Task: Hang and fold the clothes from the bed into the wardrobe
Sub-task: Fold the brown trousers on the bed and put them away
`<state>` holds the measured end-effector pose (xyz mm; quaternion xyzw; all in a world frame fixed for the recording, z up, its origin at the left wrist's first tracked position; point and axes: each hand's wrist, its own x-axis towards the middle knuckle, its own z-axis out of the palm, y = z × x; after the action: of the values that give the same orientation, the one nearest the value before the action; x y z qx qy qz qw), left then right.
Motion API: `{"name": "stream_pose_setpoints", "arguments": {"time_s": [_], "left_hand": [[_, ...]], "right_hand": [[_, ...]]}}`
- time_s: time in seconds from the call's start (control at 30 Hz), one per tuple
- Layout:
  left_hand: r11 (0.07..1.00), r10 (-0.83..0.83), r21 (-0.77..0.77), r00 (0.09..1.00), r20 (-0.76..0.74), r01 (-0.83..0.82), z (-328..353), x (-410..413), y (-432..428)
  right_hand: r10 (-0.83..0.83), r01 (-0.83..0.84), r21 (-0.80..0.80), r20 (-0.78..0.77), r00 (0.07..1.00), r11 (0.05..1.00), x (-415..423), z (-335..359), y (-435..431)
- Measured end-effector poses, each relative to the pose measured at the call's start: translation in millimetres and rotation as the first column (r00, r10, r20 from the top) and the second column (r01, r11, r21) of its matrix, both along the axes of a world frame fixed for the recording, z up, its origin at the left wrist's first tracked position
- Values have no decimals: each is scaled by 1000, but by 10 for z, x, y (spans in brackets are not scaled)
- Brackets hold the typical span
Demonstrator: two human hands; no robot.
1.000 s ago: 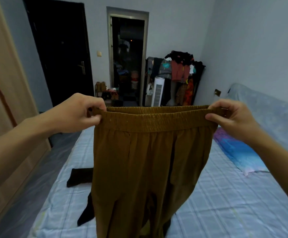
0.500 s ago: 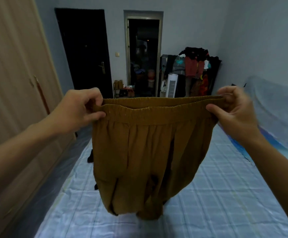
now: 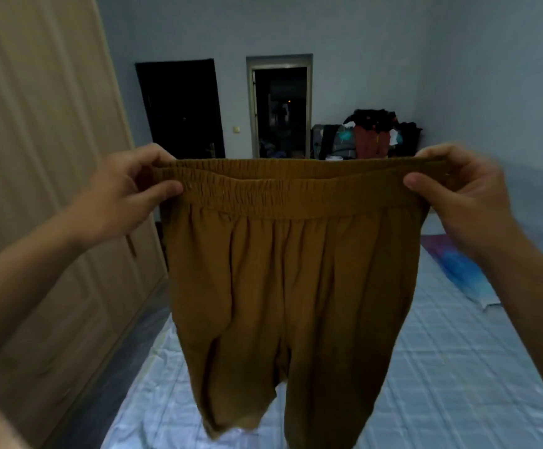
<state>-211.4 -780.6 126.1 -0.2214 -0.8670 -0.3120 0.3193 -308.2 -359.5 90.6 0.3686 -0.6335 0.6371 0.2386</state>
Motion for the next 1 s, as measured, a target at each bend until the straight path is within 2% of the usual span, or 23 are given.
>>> {"name": "stream_pose_setpoints", "arguments": {"time_s": [0.07,0.2,0.33,0.43,0.73,1.0], "left_hand": [[991,-81,108,996,-26,84,137,116,-44],[967,-129,214,990,-60,139,318,355,-207],[928,-159,323,981,-107,186,331,532,-343],[913,-144,373,986,-82,164,223,501,-446],[908,-71,419,990,119,15,-510,-321,-687],[893,30,419,950,310,-164,-1171,-1726,-775]], "right_hand": [[2,-4,-78,-25,1000,997,192,194,-90],[-14,2,-186,-66,998,983,530,503,-341],[-11,-1,-184,-65,998,983,741,670,-505],[-24,21,-176,-16,1000,984,695,641,-640],[-94,107,-52,208,974,993,-171,-154,-835],[-161,144,75,338,927,987,-1552,-794,-1033]]}}
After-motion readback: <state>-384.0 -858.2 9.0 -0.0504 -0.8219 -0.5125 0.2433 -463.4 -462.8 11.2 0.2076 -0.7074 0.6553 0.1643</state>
